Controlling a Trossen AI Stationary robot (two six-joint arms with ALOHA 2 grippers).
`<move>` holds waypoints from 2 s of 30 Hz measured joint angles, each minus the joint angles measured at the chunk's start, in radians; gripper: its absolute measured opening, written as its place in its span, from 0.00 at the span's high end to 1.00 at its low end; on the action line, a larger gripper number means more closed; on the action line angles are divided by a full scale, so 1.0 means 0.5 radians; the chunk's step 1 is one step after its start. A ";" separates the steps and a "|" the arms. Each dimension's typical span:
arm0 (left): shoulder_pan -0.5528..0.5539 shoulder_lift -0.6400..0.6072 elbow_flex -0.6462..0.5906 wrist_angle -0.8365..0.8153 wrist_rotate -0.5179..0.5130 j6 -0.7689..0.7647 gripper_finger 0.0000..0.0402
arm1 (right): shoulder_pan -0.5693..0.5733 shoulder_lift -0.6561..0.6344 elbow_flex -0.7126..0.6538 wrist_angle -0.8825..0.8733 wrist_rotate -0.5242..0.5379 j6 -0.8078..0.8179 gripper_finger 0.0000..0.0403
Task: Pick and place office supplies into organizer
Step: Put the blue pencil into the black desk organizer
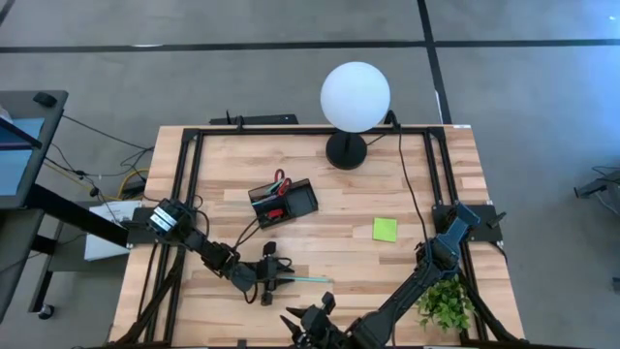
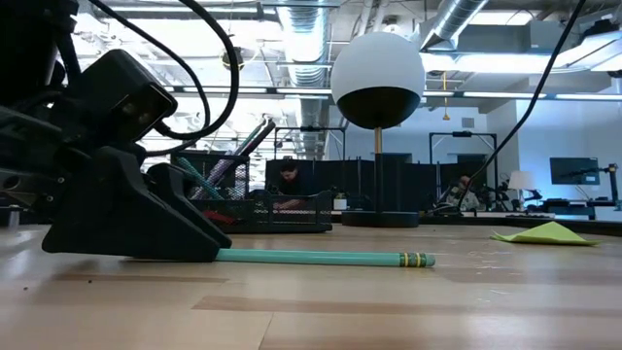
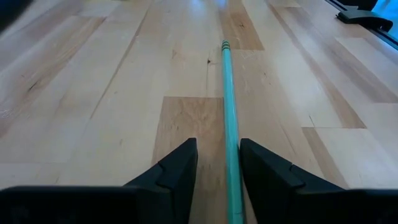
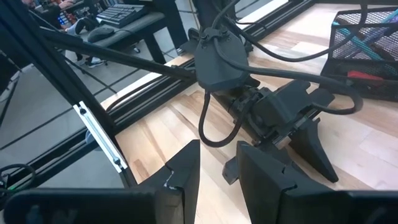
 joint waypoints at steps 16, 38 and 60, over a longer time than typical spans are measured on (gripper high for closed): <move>-0.101 0.000 -0.005 -0.029 -0.149 -0.175 0.71 | 0.001 0.000 0.000 0.001 -0.050 0.001 0.76; -0.093 -0.003 0.075 -0.143 -0.169 -0.132 0.73 | 0.001 0.000 0.000 0.001 -0.051 0.000 0.76; -0.094 -0.003 0.071 -0.133 -0.194 -0.218 0.94 | 0.001 0.000 0.000 0.000 -0.053 0.001 0.76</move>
